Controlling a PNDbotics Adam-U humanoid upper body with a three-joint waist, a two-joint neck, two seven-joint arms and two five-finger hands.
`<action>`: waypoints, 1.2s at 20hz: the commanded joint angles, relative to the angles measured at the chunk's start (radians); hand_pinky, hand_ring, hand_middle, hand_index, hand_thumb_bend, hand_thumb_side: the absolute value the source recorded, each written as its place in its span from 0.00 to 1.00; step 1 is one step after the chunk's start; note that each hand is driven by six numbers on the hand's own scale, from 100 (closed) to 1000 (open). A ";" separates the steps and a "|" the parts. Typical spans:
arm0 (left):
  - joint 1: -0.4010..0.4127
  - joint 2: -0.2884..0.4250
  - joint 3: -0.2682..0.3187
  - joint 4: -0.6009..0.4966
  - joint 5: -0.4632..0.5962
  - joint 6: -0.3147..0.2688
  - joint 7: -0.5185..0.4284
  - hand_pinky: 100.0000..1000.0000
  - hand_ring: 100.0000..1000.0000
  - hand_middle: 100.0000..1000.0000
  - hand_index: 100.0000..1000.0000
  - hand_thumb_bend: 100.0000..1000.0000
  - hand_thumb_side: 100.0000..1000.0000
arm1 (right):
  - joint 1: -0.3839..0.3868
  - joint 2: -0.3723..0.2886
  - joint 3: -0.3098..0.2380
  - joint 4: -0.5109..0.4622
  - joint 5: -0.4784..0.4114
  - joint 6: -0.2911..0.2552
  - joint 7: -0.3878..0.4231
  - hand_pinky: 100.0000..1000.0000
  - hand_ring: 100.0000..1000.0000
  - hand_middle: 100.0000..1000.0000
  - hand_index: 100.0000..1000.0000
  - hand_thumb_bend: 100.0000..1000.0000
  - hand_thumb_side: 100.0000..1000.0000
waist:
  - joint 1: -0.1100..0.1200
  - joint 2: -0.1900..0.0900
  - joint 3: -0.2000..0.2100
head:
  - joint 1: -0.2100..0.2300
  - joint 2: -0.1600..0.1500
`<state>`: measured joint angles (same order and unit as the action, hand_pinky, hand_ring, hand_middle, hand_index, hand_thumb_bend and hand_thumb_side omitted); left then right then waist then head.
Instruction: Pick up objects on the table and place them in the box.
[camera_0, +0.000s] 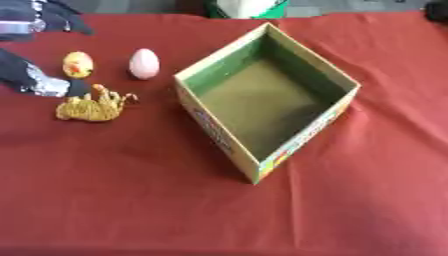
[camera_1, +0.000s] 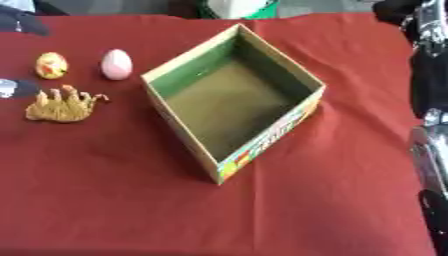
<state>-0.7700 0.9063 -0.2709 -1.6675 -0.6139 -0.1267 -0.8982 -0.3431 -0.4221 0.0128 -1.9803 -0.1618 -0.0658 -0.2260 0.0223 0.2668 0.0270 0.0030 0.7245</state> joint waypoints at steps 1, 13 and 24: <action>-0.028 0.004 -0.012 0.048 -0.028 -0.031 -0.008 0.86 0.91 0.92 1.00 0.38 0.69 | -0.013 -0.017 -0.002 -0.020 -0.004 0.001 0.005 0.70 0.63 0.49 0.80 0.00 0.64 | 0.001 -0.013 -0.001 | 0.007 -0.013; -0.028 -0.008 -0.016 0.157 -0.123 -0.123 -0.009 0.87 0.92 0.90 1.00 0.70 0.89 | -0.014 -0.016 -0.001 -0.020 -0.002 0.004 0.010 0.70 0.63 0.48 0.80 0.00 0.64 | 0.003 0.004 -0.004 | 0.008 -0.028; -0.039 -0.041 -0.013 0.217 -0.178 -0.113 -0.009 0.85 0.91 0.89 1.00 0.71 0.91 | -0.016 -0.013 0.000 -0.020 0.001 0.006 0.012 0.71 0.62 0.48 0.79 0.00 0.63 | -0.004 0.025 -0.008 | 0.018 -0.038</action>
<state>-0.7881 0.8459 -0.3036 -1.4516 -0.7837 -0.2226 -0.8852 -0.3447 -0.4216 0.0163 -1.9803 -0.1616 -0.0586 -0.2175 0.0169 0.3087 0.0200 0.0167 0.6970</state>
